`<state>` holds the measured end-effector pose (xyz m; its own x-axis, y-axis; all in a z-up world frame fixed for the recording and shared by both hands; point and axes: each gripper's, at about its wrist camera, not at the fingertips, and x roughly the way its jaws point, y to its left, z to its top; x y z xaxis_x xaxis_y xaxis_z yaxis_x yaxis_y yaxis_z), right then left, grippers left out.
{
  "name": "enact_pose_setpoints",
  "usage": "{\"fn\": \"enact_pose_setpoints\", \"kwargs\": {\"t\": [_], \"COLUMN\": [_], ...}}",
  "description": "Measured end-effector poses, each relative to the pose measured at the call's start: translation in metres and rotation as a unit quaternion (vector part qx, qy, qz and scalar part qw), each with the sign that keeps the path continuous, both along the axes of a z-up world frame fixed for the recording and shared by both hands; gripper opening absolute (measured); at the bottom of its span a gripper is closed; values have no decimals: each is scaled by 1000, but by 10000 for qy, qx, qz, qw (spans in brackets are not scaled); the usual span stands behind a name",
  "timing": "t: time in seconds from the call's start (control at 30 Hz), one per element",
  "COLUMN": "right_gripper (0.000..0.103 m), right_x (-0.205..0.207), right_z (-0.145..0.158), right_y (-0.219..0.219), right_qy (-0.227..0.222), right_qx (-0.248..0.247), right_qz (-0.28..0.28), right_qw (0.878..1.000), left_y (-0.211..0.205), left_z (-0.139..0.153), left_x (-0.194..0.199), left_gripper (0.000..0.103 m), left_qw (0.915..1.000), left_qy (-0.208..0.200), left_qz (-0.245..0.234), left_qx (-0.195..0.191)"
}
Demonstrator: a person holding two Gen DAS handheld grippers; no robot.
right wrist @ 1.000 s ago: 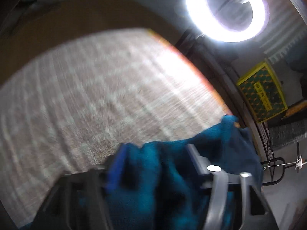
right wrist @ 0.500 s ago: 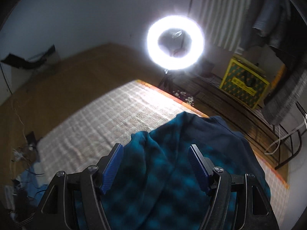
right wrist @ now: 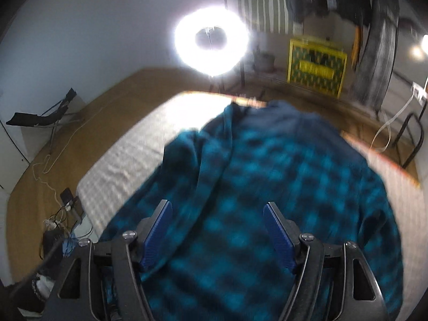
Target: Fold large clothes
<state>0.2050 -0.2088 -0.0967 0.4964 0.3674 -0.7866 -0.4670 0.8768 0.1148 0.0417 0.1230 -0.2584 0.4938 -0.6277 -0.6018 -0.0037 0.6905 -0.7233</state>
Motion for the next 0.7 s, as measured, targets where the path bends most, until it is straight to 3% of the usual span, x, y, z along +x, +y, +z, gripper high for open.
{"fn": "enact_pose_setpoints", "kwargs": {"t": [0.1, 0.2, 0.37, 0.4, 0.47, 0.5, 0.53, 0.7], "right_gripper": [56, 56, 56, 57, 60, 64, 66, 74], "right_x": [-2, -2, 13, 17, 24, 24, 25, 26], "right_z": [-21, -38, -51, -51, -52, -52, -50, -41], "right_y": [2, 15, 37, 41, 56, 56, 61, 79], "right_qy": [277, 395, 453, 463, 441, 441, 412, 367], "right_qx": [137, 63, 50, 79, 101, 101, 105, 319], "right_qz": [74, 208, 299, 302, 370, 370, 407, 623], "right_qw": [9995, 9990, 9985, 9984, 9983, 9983, 9983, 9969], "left_y": [16, 34, 30, 23, 8, 2, -3, -14], "left_z": [29, 60, 41, 34, 26, 23, 20, -5], "left_x": [-8, -22, -12, -8, -4, -3, -2, 2], "left_gripper": [1, 1, 2, 8, 34, 53, 58, 58], "left_qw": [9993, 9957, 9976, 9982, 9977, 9972, 9968, 9973], "left_qy": [-277, -747, -531, -488, -471, -453, -448, -248], "left_qz": [232, 466, 334, 177, -29, -86, -132, -151], "left_qx": [11, 299, 299, 312, 483, 593, 647, 672]}}
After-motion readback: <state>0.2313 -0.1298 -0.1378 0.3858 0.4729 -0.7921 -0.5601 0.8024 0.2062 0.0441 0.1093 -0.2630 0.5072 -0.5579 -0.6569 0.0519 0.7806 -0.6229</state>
